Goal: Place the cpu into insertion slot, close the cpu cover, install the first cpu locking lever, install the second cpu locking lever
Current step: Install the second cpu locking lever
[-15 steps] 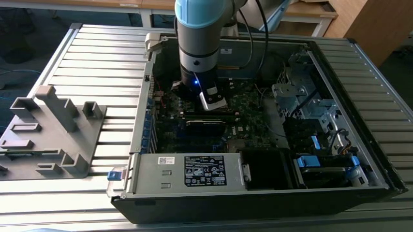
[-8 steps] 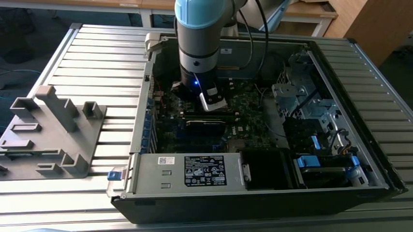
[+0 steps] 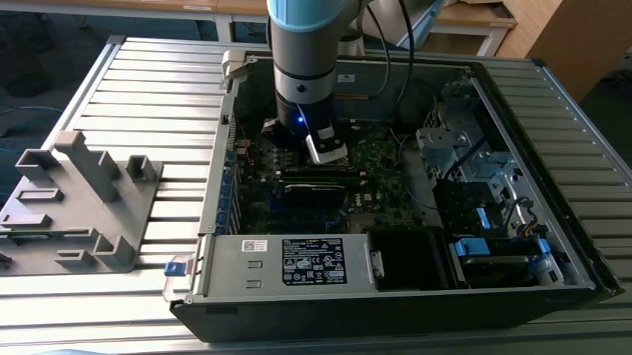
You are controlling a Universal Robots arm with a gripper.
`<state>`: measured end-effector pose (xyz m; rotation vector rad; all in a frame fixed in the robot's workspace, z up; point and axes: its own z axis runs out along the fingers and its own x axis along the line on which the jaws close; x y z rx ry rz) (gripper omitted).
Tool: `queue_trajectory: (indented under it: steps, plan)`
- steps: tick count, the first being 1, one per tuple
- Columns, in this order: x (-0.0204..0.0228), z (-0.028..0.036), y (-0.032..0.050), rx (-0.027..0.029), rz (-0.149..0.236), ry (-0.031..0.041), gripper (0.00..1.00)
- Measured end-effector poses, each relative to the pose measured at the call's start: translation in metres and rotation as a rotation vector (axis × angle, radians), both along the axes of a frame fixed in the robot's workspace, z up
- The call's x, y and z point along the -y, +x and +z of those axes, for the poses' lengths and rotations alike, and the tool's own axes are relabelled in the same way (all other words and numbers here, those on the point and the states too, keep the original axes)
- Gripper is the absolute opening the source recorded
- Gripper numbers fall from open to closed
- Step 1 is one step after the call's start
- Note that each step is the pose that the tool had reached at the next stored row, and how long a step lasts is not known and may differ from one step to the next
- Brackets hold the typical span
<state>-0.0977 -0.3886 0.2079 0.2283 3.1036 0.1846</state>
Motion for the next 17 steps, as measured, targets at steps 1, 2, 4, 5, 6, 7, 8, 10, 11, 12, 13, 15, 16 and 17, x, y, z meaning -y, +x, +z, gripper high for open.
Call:
queue_trajectory:
  steps: [1,2,4,5,6,7,8,10,11,12,13,15,16,17]
  plan:
    - [-0.0001,0.0000,0.0016,0.0000,0.000,-0.0001,0.11]
    - [-0.0002,0.0001,0.0040,0.0000,0.000,-0.0002,0.11]
    - [-0.0011,0.0000,0.0150,-0.0001,0.000,-0.0002,0.11]
    - [-0.0012,0.0000,0.0188,0.0000,0.000,-0.0002,0.11]
    - [-0.0013,0.0000,0.0226,-0.0001,0.000,-0.0002,0.11]
    - [-0.0015,0.0000,0.0261,0.0000,0.000,-0.0003,0.11]
    - [-0.0017,-0.0001,0.0297,0.0000,0.000,-0.0005,0.11]
    - [-0.0022,-0.0001,0.0355,0.0001,0.000,-0.0009,0.11]
    - [-0.0037,-0.0001,0.0364,-0.0002,-0.001,-0.0016,0.11]
    - [-0.0064,-0.0003,0.0367,0.0000,-0.001,-0.0025,0.11]
    - [-0.0101,-0.0002,0.0368,-0.0001,0.000,-0.0032,0.11]
    - [-0.0173,-0.0003,0.0368,0.0000,0.000,-0.0041,0.11]
    - [-0.0206,-0.0003,0.0368,0.0000,0.000,-0.0046,0.11]
    - [-0.0235,-0.0004,0.0368,-0.0001,0.000,-0.0049,0.11]
